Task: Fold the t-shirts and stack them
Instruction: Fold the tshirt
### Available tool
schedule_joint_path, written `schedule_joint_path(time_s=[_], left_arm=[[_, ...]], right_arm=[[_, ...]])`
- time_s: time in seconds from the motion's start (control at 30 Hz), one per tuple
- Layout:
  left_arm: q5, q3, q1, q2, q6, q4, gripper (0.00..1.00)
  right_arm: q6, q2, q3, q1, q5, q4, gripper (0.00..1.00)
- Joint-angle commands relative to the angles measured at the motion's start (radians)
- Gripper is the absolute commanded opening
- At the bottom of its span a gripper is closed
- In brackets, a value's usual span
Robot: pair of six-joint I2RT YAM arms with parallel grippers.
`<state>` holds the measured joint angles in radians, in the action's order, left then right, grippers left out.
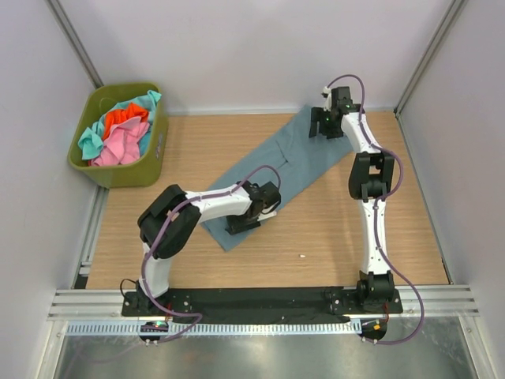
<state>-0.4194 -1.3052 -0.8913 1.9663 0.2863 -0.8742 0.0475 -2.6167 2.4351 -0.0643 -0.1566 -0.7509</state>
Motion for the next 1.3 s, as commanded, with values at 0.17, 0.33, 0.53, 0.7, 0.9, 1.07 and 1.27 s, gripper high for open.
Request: schedule_joint_path(time_s=[0.17,0.33,0.53,0.7,0.9,1.07,1.27], left_arm=[[0.097,-0.071,-0.104,0.028,-0.101,-0.028,0.61],[0.114,-0.092,-0.15,0.049,-0.124,-0.014,0.61],[0.151,-0.189,-0.186,0.114,-0.162,-0.051,0.62],[0.188,-0.223,-0.21,0.147,-0.179,-0.088,0.62],[0.218,-0.224,-0.231,0.154,-0.194,-0.094,0.62],[0.238,-0.305,-0.277,0.219,-0.2,-0.12,0.62],[0.243,-0.414,-0.342,0.296,-0.211,-0.147,0.62]], right_arm=[[0.02,0.092,0.013,-0.025,-0.015,0.042,0.78],[-0.001,0.2,-0.077,-0.02,-0.015,0.024,0.78],[-0.037,0.204,-0.134,-0.023,-0.014,-0.024,0.78],[-0.029,0.123,-0.122,-0.026,-0.041,-0.036,0.78],[-0.018,0.038,-0.071,-0.038,-0.072,-0.028,0.78],[-0.006,-0.019,-0.002,-0.066,-0.104,-0.021,0.79],[0.015,-0.081,0.076,-0.121,-0.15,0.001,0.79]])
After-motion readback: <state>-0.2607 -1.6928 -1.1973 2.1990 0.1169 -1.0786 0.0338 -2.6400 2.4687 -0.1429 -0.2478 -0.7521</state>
